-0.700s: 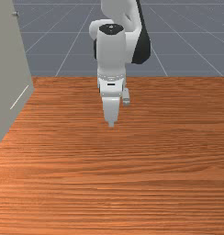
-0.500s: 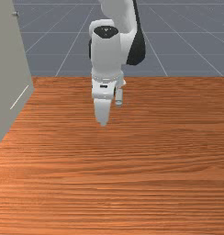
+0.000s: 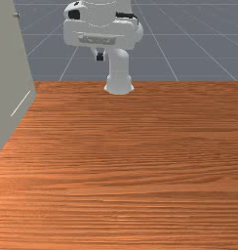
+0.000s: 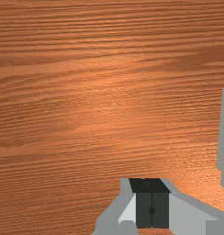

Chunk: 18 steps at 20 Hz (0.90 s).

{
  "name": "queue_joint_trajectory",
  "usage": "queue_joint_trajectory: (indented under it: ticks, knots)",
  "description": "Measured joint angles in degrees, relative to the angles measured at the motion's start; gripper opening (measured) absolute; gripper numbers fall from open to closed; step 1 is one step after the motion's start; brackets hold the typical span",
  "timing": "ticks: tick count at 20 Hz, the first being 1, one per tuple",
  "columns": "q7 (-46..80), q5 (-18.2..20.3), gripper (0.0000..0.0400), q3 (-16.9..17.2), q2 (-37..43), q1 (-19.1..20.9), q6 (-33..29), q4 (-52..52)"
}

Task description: Open the drawer

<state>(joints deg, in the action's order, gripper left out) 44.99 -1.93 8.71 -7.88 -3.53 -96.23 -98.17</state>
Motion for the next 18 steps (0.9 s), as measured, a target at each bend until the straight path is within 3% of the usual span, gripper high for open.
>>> queue_joint_trajectory:
  ticks: [7, 8, 9, 10, 11, 13, 18]
  knots:
    - [3.66, 0.34, 0.0000, -0.39, 0.94, -0.65, 4.20, 0.39]
    - [3.77, 0.20, 0.0157, -0.56, 1.64, -0.85, 5.39, 0.29]
    - [3.89, -0.03, 0.0252, -0.70, 2.42, -1.07, 6.22, 0.20]
    - [4.01, -0.22, 0.0310, -0.81, 3.18, -1.24, 6.79, 0.19]
    - [4.13, -0.54, 0.0346, -0.81, 3.81, -1.37, 7.75, 0.47]
    - [4.40, -1.33, 0.0380, -0.71, 5.58, -1.41, 10.03, 1.17]
    - [4.55, -1.96, 0.0398, 0.71, 7.05, -0.40, 13.96, 14.46]
